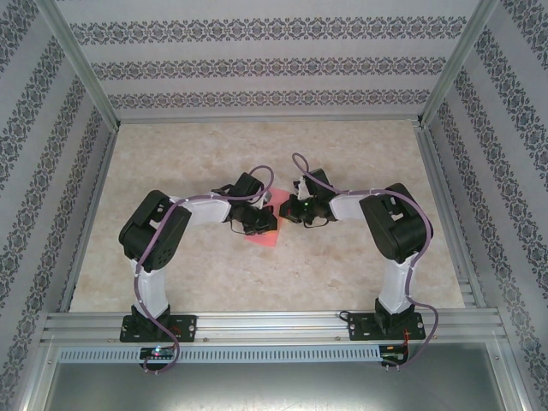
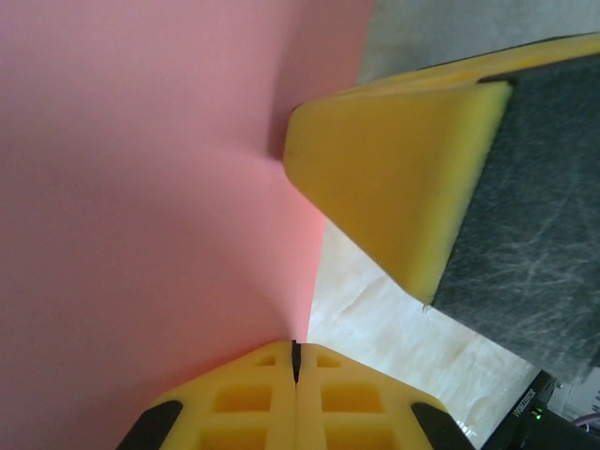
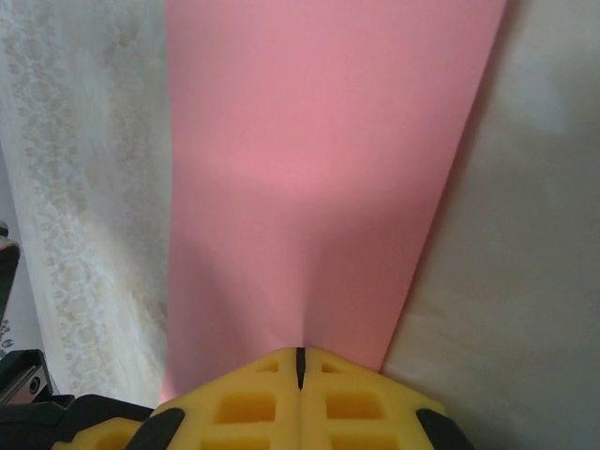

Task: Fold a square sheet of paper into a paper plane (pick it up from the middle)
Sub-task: Fold the square sheet of paper in half at the center of the table.

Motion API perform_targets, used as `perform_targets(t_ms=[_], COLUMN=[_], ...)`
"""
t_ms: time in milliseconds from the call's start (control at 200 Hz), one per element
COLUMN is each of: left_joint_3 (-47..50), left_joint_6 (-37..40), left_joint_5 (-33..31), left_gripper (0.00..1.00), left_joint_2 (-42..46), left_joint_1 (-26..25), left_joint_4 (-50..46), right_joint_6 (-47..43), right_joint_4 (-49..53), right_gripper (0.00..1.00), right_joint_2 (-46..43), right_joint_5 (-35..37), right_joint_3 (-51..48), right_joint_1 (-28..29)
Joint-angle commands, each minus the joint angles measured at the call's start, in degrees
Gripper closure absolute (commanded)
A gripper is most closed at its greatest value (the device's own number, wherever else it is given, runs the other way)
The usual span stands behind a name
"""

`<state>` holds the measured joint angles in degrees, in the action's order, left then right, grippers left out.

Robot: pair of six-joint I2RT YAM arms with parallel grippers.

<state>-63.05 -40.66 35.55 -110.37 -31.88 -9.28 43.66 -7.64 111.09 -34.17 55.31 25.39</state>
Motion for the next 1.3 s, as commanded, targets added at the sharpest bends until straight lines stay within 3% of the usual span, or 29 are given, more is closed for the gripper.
perform_targets(t_ms=[0, 355, 1059, 1299], left_joint_3=[-1.38, -0.43, 1.18, -0.94], left_joint_6=[-0.28, 0.08, 0.77, 1.5], left_joint_5=[-1.26, -3.18, -1.93, -1.08], left_gripper=[1.0, 1.0, 1.0, 1.0], left_joint_2=[-1.21, -2.83, -3.01, -2.86], left_joint_1=[-0.64, -0.69, -0.64, -0.64], left_joint_4=[-2.65, -10.35, -9.97, -8.83], right_joint_6=[-1.25, -2.85, -5.11, -6.04], right_joint_4=[2.87, 6.73, 12.76, 11.01], right_gripper=[1.0, 1.0, 1.0, 1.0], right_joint_2=[1.72, 3.2, 9.32, 1.66], right_joint_5=[0.66, 2.63, 4.77, 2.61], right_joint_3=[1.55, 4.49, 18.26, 14.83], right_joint_1=[0.63, -0.76, -7.97, -6.79])
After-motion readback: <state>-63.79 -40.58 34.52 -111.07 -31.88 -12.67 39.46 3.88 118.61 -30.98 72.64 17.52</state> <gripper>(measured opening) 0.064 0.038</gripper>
